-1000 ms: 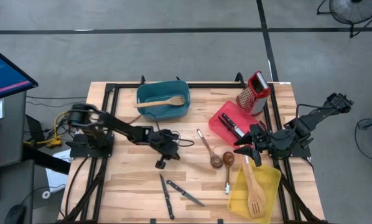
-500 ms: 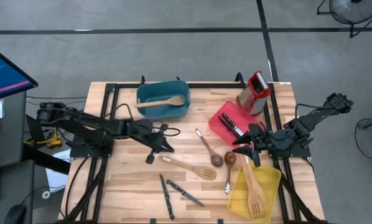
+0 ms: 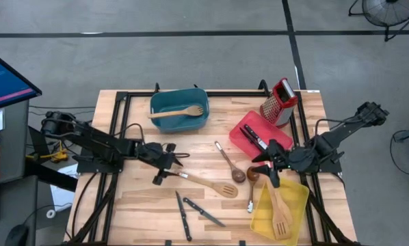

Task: Pick & Place Kitchen Items
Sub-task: Put the wooden slotted serving spoon into the blue bin

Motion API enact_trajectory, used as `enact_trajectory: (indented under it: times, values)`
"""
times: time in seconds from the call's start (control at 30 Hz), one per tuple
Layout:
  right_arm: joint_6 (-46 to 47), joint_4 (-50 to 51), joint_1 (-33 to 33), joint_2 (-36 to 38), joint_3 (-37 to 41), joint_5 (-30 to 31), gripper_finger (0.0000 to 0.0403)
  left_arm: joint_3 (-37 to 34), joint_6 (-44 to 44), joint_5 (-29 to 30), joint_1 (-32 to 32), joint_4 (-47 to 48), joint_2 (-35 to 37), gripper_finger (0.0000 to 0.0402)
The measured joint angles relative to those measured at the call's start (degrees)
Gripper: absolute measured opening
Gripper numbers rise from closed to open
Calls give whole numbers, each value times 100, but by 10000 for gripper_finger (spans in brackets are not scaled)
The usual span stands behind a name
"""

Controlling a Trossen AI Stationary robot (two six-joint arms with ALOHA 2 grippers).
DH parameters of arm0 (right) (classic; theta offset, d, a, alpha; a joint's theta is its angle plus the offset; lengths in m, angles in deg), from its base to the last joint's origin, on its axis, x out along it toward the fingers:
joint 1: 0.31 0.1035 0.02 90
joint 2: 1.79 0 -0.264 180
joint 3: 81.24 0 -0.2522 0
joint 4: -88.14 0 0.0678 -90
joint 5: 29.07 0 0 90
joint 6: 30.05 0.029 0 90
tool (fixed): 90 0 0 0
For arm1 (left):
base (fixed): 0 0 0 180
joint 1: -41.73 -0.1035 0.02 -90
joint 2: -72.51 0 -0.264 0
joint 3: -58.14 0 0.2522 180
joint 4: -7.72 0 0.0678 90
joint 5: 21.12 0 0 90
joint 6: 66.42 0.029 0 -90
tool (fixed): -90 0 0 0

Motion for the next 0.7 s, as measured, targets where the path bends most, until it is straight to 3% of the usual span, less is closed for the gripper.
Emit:
enact_trajectory:
  times: [0.23,0.7]
  values:
    - [0,-14,-2,-7,0,87,203,-180,-179,372,201,-479,-362,236]
    - [-2,-36,-2,-5,0,108,200,-140,-678,536,234,-1659,-2204,222]
